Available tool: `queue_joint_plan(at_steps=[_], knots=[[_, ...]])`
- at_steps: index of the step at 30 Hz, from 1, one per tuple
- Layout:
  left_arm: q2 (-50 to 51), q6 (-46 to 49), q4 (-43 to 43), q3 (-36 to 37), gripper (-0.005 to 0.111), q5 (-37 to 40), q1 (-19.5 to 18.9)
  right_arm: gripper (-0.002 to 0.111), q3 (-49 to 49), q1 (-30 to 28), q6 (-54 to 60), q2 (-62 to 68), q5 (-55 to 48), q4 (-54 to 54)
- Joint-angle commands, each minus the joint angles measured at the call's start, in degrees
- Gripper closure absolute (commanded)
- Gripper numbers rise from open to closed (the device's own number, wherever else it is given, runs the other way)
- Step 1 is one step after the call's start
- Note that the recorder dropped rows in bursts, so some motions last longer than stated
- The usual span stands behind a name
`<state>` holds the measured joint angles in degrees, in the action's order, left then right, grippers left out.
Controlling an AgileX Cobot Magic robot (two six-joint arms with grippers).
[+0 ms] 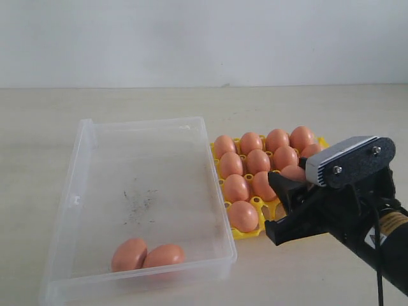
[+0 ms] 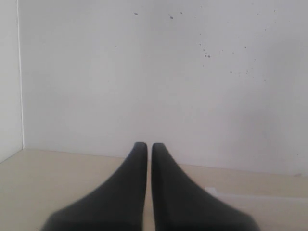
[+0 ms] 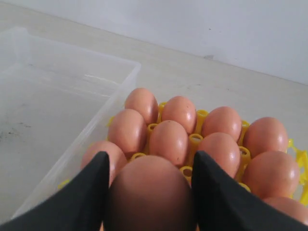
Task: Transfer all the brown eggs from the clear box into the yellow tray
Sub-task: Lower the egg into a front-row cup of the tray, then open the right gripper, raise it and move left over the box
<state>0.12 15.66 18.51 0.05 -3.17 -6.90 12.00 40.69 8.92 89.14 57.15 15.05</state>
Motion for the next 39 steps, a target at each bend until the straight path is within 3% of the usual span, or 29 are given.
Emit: queue_joint_plan(at_steps=[1, 7, 24, 31, 34, 39], knots=[[-0.1, 0.3, -0.2, -0.1, 0.103, 0.2, 0.1, 0.109, -0.1, -0.2, -2.4, 5.6, 6.7, -2.2], [-0.1, 0.3, -0.2, -0.1, 0.103, 0.2, 0.1, 0.109, 1.3, -0.2, -4.9, 11.3, 9.7, -2.5], [-0.1, 0.3, -0.2, -0.1, 0.103, 0.2, 0.1, 0.109, 6.6, -0.2, -7.3, 14.9, 1.9, -3.1], [-0.1, 0.3, -0.2, -0.1, 0.103, 0.2, 0.1, 0.108, 6.6, -0.2, -7.5, 14.9, 1.7, 1.4], [-0.1, 0.3, -0.2, -0.1, 0.103, 0.2, 0.1, 0.103, 6.6, -0.2, -7.5, 14.9, 1.7, 1.2], [-0.1, 0.3, -0.2, -0.1, 0.103, 0.2, 0.1, 0.080, 6.6, -0.2, -7.5, 14.9, 1.5, 1.1]])
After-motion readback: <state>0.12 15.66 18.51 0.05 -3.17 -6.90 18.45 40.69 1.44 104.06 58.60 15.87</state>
